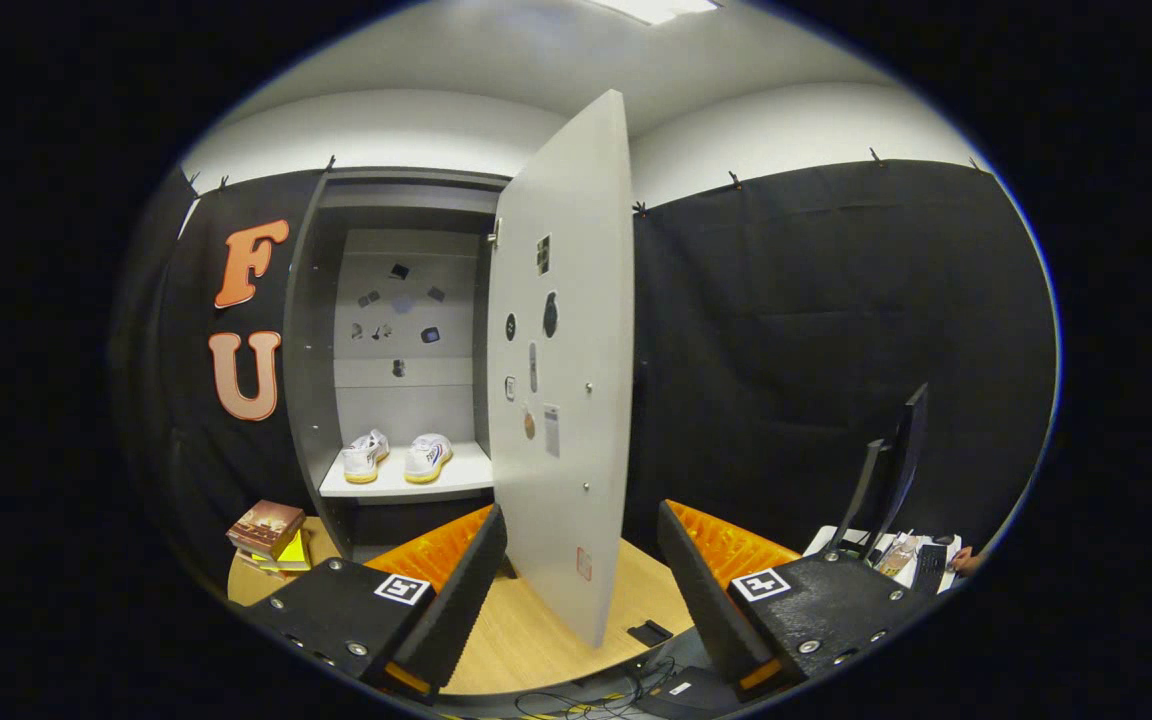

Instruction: Open the shoe cabinet door, grab the shoes and put them into the shoe cabinet, then close the shoe cabinet door.

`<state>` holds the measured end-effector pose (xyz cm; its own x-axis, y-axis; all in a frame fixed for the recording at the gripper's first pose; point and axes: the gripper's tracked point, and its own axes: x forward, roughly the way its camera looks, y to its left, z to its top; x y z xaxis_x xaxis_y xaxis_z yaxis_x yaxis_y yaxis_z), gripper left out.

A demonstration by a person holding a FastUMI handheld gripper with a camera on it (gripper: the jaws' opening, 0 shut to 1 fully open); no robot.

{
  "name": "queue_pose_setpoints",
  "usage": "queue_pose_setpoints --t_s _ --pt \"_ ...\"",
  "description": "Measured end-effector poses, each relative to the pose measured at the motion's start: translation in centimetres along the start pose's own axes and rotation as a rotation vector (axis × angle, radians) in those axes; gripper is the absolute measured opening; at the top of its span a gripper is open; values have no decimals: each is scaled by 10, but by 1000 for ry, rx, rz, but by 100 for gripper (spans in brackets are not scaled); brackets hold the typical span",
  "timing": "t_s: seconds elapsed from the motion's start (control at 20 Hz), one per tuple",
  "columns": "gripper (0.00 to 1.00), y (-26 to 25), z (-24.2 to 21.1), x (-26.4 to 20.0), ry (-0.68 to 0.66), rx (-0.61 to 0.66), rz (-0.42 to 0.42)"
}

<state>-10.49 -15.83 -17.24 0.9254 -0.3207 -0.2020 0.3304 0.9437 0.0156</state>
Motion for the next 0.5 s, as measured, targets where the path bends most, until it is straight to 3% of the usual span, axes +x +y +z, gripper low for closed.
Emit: queue_pose_setpoints --t_s 0.25,0.5 --pt "94 -47 18 41 -16 -18 -9" --pt "94 -64 9 92 13 -13 52"
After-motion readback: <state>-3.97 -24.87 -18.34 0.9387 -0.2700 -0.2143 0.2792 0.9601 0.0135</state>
